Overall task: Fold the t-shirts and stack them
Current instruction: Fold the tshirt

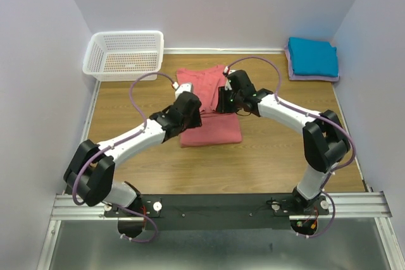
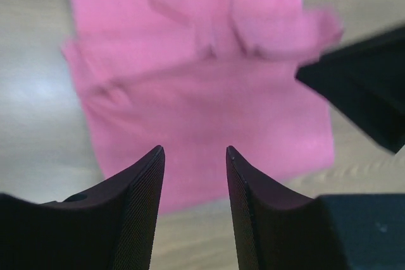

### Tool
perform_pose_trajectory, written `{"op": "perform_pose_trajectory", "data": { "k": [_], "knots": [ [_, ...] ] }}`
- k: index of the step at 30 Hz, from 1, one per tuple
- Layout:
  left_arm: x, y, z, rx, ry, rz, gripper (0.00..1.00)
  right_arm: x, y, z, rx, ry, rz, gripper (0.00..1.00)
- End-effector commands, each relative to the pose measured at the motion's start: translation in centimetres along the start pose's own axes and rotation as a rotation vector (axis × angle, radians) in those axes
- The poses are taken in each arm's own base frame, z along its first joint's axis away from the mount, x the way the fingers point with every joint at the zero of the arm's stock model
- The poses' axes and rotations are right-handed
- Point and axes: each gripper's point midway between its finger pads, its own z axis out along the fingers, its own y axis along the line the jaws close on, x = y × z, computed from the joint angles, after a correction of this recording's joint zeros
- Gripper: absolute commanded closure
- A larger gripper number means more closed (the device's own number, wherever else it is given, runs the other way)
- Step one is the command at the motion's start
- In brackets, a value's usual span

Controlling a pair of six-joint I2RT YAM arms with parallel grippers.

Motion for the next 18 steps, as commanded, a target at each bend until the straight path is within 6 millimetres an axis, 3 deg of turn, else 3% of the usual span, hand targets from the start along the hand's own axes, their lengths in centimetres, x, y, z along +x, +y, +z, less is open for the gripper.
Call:
{"op": "perform_pose_trajectory", "data": {
  "k": [1, 9, 14, 18],
  "knots": [
    [5.8, -0.1, 0.8, 0.028, 0.129, -0.034, 0.49, 2.0, 2.5, 1.1, -0.104, 0.038, 0.031, 0.59],
    [11.3, 3.0, 2.7, -0.039, 0.227, -0.020, 0.51, 4.6, 3.2, 3.5, -0.163, 0.083, 0.061, 0.60],
    [14.4, 4.4, 2.7, -0.066, 0.299, -0.021, 0.51, 6.0, 2.7, 4.9, -0.155, 0.101, 0.066, 0.60],
    [15.6, 5.4, 2.1, -0.081, 0.324, -0.034, 0.51, 6.1, 2.0, 5.7, -0.124, 0.093, 0.053, 0.60]
  ]
}}
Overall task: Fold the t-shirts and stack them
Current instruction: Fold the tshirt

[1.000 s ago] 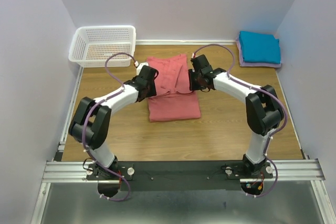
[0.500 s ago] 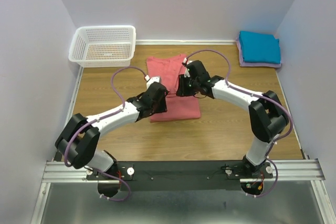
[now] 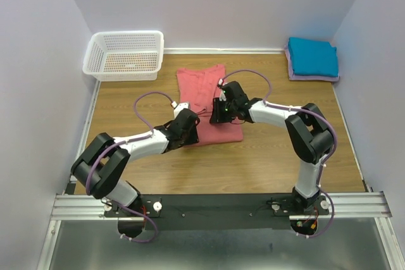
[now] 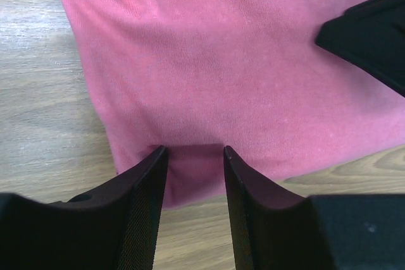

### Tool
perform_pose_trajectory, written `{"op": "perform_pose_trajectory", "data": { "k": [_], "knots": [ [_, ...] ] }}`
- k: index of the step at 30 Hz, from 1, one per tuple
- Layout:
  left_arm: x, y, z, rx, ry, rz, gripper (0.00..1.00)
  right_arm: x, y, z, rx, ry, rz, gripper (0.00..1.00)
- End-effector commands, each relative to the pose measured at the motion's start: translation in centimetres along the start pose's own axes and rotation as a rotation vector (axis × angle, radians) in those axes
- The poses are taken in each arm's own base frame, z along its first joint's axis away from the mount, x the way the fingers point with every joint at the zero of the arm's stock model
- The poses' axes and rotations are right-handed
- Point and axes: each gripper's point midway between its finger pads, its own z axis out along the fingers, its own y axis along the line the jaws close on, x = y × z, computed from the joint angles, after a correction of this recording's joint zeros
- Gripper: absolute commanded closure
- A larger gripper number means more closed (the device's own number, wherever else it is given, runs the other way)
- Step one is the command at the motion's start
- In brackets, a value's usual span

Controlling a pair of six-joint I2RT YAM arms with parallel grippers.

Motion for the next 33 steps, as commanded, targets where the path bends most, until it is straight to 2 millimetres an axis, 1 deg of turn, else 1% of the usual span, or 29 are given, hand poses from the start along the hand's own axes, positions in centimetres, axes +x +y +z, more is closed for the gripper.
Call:
{"op": "perform_pose_trajectory", "data": {
  "k": [1, 2, 4, 8, 9, 10, 11, 13, 14, 16, 17, 18, 20, 21, 22, 24, 25, 26, 27, 28, 29, 30, 31, 32, 33],
  "knots": [
    [4.3, 2.6, 0.0, -0.051, 0.113, -0.017, 0.51, -0.1, -0.3, 1.2, 0.009, -0.026, -0.014, 0.60],
    [4.7, 2.9, -0.1, -0.055, 0.121, -0.015, 0.51, -0.4, -0.7, 1.3, 0.032, -0.038, -0.019, 0.60],
    [4.8, 3.0, -0.3, -0.050, 0.122, -0.014, 0.51, -1.2, -1.1, 1.6, 0.054, -0.059, -0.037, 0.60],
    [5.3, 3.4, -0.6, -0.059, 0.132, -0.009, 0.51, -2.8, -1.1, 2.5, 0.071, -0.087, -0.068, 0.60],
    [5.5, 3.6, -0.7, -0.061, 0.136, -0.009, 0.51, -2.7, -1.4, 3.1, 0.078, -0.079, -0.078, 0.60],
    [5.5, 3.7, -0.8, -0.062, 0.137, -0.008, 0.51, -3.5, -1.2, 3.0, 0.076, -0.095, -0.082, 0.60],
    [5.6, 3.7, -0.9, -0.062, 0.139, -0.007, 0.51, -4.2, -1.1, 3.5, 0.077, -0.105, -0.088, 0.60],
    [5.7, 3.8, -1.2, -0.057, 0.142, -0.006, 0.51, -4.7, -2.1, 4.5, 0.102, -0.109, -0.107, 0.60],
    [5.9, 3.8, -1.3, -0.055, 0.144, -0.006, 0.51, -6.7, -1.7, 4.5, 0.099, -0.148, -0.118, 0.60],
    [5.9, 3.8, -1.6, -0.049, 0.144, -0.007, 0.51, -8.6, -1.8, 4.7, 0.106, -0.183, -0.149, 0.60],
    [6.1, 3.9, -1.7, -0.045, 0.149, -0.006, 0.51, -10.4, -1.6, 4.8, 0.108, -0.217, -0.154, 0.59],
    [6.0, 3.8, -1.7, -0.041, 0.147, -0.005, 0.51, -11.7, -1.5, 4.6, 0.106, -0.242, -0.162, 0.59],
    [5.8, 3.6, -2.0, -0.030, 0.142, -0.003, 0.50, -13.5, -1.2, 4.3, 0.100, -0.277, -0.173, 0.59],
    [5.7, 3.4, -2.2, -0.023, 0.140, -0.001, 0.50, -15.1, -0.7, 4.0, 0.093, -0.309, -0.182, 0.59],
    [5.7, 3.4, -2.3, -0.022, 0.139, -0.001, 0.50, -15.8, -0.5, 3.8, 0.088, -0.324, -0.187, 0.58],
    [5.6, 3.3, -2.4, -0.019, 0.138, -0.002, 0.50, -16.4, 0.3, 3.3, 0.058, -0.335, -0.204, 0.57],
    [5.5, 3.3, -2.6, -0.017, 0.136, -0.002, 0.50, -16.0, 0.5, 3.2, 0.043, -0.321, -0.204, 0.57],
    [5.5, 3.3, -2.6, -0.021, 0.136, -0.003, 0.50, -15.5, 1.1, 2.9, 0.007, -0.308, -0.207, 0.57],
    [4.8, 3.0, -2.9, -0.015, 0.119, -0.007, 0.50, -15.0, 1.5, 2.6, -0.010, -0.297, -0.196, 0.57],
    [4.6, 3.0, -3.1, -0.019, 0.114, -0.008, 0.50, -15.0, 1.9, 1.5, -0.023, -0.304, -0.194, 0.57],
    [4.2, 2.8, -3.4, -0.018, 0.104, -0.016, 0.50, -13.2, 1.4, 1.6, -0.026, -0.265, -0.175, 0.57],
    [3.3, 2.5, -3.7, -0.018, 0.078, -0.021, 0.48, -12.3, 1.2, 1.3, -0.028, -0.248, -0.163, 0.57],
    [2.6, 2.3, -4.4, -0.017, 0.059, -0.031, 0.48, -12.4, 1.9, -0.3, -0.046, -0.264, -0.149, 0.57],
    [1.9, 2.2, -4.8, -0.016, 0.037, -0.044, 0.48, -10.2, 1.3, -0.2, -0.049, -0.216, -0.136, 0.57],
    [0.8, 2.0, -5.2, -0.017, 0.004, -0.056, 0.47, -9.5, 1.3, -0.8, -0.059, -0.207, -0.118, 0.57]
  ]
}}
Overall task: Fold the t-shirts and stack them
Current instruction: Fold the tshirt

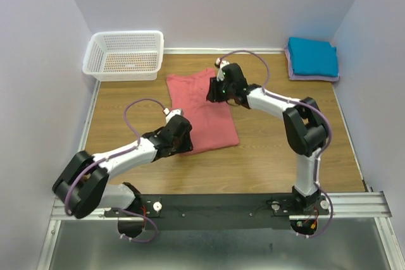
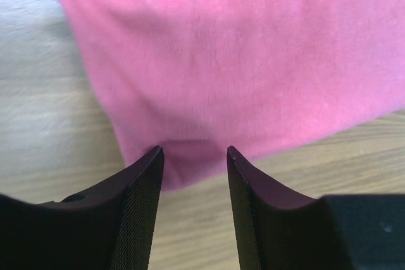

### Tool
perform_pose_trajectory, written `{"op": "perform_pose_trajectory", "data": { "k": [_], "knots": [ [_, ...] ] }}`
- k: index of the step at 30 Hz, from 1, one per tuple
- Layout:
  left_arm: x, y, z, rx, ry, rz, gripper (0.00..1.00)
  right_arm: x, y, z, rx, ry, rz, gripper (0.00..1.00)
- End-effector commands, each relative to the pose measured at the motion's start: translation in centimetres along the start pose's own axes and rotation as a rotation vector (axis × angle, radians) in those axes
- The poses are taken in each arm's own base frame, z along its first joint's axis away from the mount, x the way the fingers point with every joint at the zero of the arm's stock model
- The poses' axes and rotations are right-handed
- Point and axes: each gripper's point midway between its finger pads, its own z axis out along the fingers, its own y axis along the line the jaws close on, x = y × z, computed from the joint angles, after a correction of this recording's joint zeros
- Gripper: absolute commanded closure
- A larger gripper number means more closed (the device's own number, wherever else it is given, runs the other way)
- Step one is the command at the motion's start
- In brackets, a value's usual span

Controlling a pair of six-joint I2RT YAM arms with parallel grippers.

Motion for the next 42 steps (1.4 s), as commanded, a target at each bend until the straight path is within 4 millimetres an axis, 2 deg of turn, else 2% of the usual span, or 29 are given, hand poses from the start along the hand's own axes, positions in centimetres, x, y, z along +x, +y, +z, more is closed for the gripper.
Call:
{"op": "perform_pose_trajectory", "data": {
  "k": [1, 2, 3, 4, 5, 8, 9, 10, 12, 13, 15, 16, 19, 20, 22, 23, 26, 29, 31, 35, 37, 38, 39, 41, 42],
  "knots": [
    [-2.8, 0.1, -2.8, -0.019, -0.085, -0.055, 0.47, 1.9, 1.8, -4.0, -0.080, 0.045, 0.054, 0.57],
    [-3.5, 0.0, -3.2, -0.005, -0.107, -0.073, 0.47, 1.9, 2.8, -5.5, -0.129, 0.046, 0.063, 0.57],
    [-3.6, -0.1, -3.5, 0.021, -0.110, -0.087, 0.47, 3.6, 2.4, -6.2, -0.135, 0.084, 0.098, 0.57],
    [-4.7, -0.4, -4.1, 0.058, -0.146, -0.111, 0.47, 4.6, 2.7, -6.9, -0.161, 0.108, 0.116, 0.57],
    [-4.8, -0.4, -4.2, 0.076, -0.146, -0.123, 0.47, 5.2, 3.7, -7.9, -0.236, 0.135, 0.131, 0.57],
    [-4.2, -0.9, -4.0, 0.142, -0.106, -0.139, 0.50, 7.5, 4.3, -10.3, -0.301, 0.187, 0.193, 0.57],
    [-3.7, -1.0, -3.8, 0.157, -0.082, -0.146, 0.52, 8.0, 5.1, -11.4, -0.362, 0.207, 0.207, 0.57],
    [-3.4, -0.9, -3.3, 0.153, -0.071, -0.146, 0.53, 9.8, 5.1, -12.0, -0.376, 0.248, 0.236, 0.57],
    [-2.3, -1.1, -2.8, 0.167, -0.020, -0.146, 0.57, 11.1, 5.2, -13.0, -0.410, 0.265, 0.255, 0.57],
    [-1.8, -0.8, -2.3, 0.152, 0.005, -0.150, 0.58, 12.8, 4.7, -13.2, -0.404, 0.282, 0.272, 0.57],
    [-0.7, -0.1, -1.6, 0.121, 0.048, -0.154, 0.63, 13.6, 3.9, -13.5, -0.413, 0.277, 0.297, 0.57],
    [-0.4, 0.1, -1.4, 0.113, 0.060, -0.158, 0.64, 15.7, 3.2, -13.7, -0.402, 0.312, 0.325, 0.58],
    [0.9, 1.4, -1.2, 0.059, 0.100, -0.180, 0.67, 17.2, 1.5, -13.6, -0.393, 0.303, 0.375, 0.58],
    [1.1, 1.8, -1.2, 0.044, 0.105, -0.190, 0.67, 18.7, 1.0, -13.7, -0.394, 0.322, 0.403, 0.58],
    [1.6, 2.8, -1.3, 0.003, 0.117, -0.203, 0.67, 19.6, -0.3, -13.6, -0.369, 0.326, 0.460, 0.59],
    [1.7, 3.2, -1.3, -0.011, 0.117, -0.214, 0.67, 20.7, -0.8, -13.7, -0.356, 0.340, 0.483, 0.59],
    [2.5, 4.2, -1.4, -0.036, 0.132, -0.232, 0.67, 21.0, -1.6, -13.9, -0.336, 0.335, 0.511, 0.59],
    [2.6, 4.4, -1.7, -0.040, 0.131, -0.239, 0.68, 19.7, -0.9, -14.8, -0.358, 0.312, 0.502, 0.59],
    [1.9, 4.0, -2.2, -0.028, 0.109, -0.241, 0.67, 17.5, 0.0, -15.6, -0.397, 0.273, 0.480, 0.59],
    [-0.4, 3.4, -3.6, -0.011, 0.023, -0.251, 0.60, 14.0, 2.5, -16.9, -0.507, 0.233, 0.462, 0.58],
    [-2.0, 3.2, -4.4, -0.007, -0.031, -0.258, 0.56, 13.4, 4.6, -17.1, -0.569, 0.254, 0.458, 0.58],
    [-2.5, 3.2, -4.6, -0.009, -0.044, -0.255, 0.55, 12.3, 5.5, -16.9, -0.602, 0.225, 0.436, 0.57],
    [-3.0, 3.2, -4.8, -0.008, -0.063, -0.255, 0.53, 12.4, 7.1, -16.9, -0.645, 0.237, 0.422, 0.57],
    [-4.0, 3.1, -5.1, -0.005, -0.087, -0.253, 0.50, 12.7, 8.7, -16.1, -0.677, 0.264, 0.463, 0.57],
    [-4.3, 3.2, -5.1, -0.008, -0.095, -0.248, 0.49, 12.5, 10.3, -15.7, -0.713, 0.255, 0.428, 0.57]
  ]
}}
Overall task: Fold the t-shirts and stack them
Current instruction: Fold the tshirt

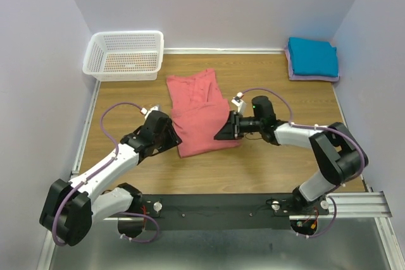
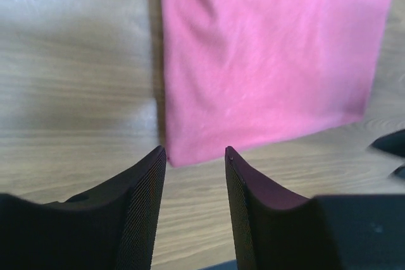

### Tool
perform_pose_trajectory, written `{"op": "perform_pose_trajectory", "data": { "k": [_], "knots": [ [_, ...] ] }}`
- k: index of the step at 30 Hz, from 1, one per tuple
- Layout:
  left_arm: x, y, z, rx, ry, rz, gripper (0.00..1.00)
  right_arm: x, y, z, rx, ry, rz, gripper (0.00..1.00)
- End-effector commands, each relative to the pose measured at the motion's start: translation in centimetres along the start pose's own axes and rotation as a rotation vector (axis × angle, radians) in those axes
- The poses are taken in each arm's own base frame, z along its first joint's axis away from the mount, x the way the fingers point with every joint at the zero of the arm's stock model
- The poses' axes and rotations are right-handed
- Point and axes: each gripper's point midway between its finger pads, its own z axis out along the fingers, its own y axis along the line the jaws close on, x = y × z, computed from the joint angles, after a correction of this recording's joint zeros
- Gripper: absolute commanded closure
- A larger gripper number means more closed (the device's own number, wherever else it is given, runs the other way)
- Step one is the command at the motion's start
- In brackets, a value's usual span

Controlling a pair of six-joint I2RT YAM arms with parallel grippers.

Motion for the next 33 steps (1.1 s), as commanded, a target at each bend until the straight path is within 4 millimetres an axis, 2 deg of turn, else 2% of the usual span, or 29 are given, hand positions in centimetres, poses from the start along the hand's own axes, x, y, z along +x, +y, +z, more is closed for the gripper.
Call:
{"op": "perform_pose_trajectory", "data": {
  "k": [1, 3, 5, 8, 11, 14, 16, 21, 22, 25, 33],
  "knots": [
    [-2.7, 0.0, -0.7, -0.029, -0.089, 0.004, 0.48, 0.7, 3.4, 3.3, -0.121, 0.050, -0.017, 0.57],
    [-3.3, -0.2, -0.8, -0.025, -0.108, 0.008, 0.48, 1.7, 2.6, 5.5, -0.105, 0.072, -0.013, 0.57],
    [-3.8, -0.5, -0.8, -0.010, -0.125, 0.008, 0.48, 2.1, 1.8, 6.7, -0.114, 0.078, 0.013, 0.57],
    [-4.7, -1.2, -0.6, 0.021, -0.153, 0.017, 0.49, 4.0, -2.4, 8.4, -0.047, 0.117, 0.101, 0.57],
    [-5.7, -2.2, -0.3, 0.050, -0.179, 0.034, 0.50, 5.1, -4.5, 8.9, -0.003, 0.135, 0.131, 0.57],
    [-6.7, -2.5, 0.6, 0.039, -0.195, 0.049, 0.55, 5.4, -4.3, 8.6, -0.007, 0.145, 0.141, 0.57],
    [-7.5, -2.6, 1.4, 0.033, -0.201, 0.062, 0.60, 4.3, -2.9, 8.1, -0.018, 0.114, 0.088, 0.57],
    [-9.2, -2.5, 3.5, 0.011, -0.204, 0.085, 0.71, 2.9, -2.0, 7.6, 0.040, 0.113, 0.024, 0.57],
    [-9.7, -2.0, 4.5, -0.013, -0.198, 0.083, 0.75, 3.1, -2.2, 7.6, 0.050, 0.126, 0.028, 0.57],
    [-10.7, -1.3, 6.7, -0.055, -0.173, 0.101, 0.80, 3.4, -2.7, 7.6, 0.061, 0.137, 0.041, 0.57],
    [-13.5, 0.4, 11.5, -0.136, -0.134, 0.116, 0.83, 5.6, -5.6, 7.7, 0.119, 0.169, 0.095, 0.57]
  ]
}}
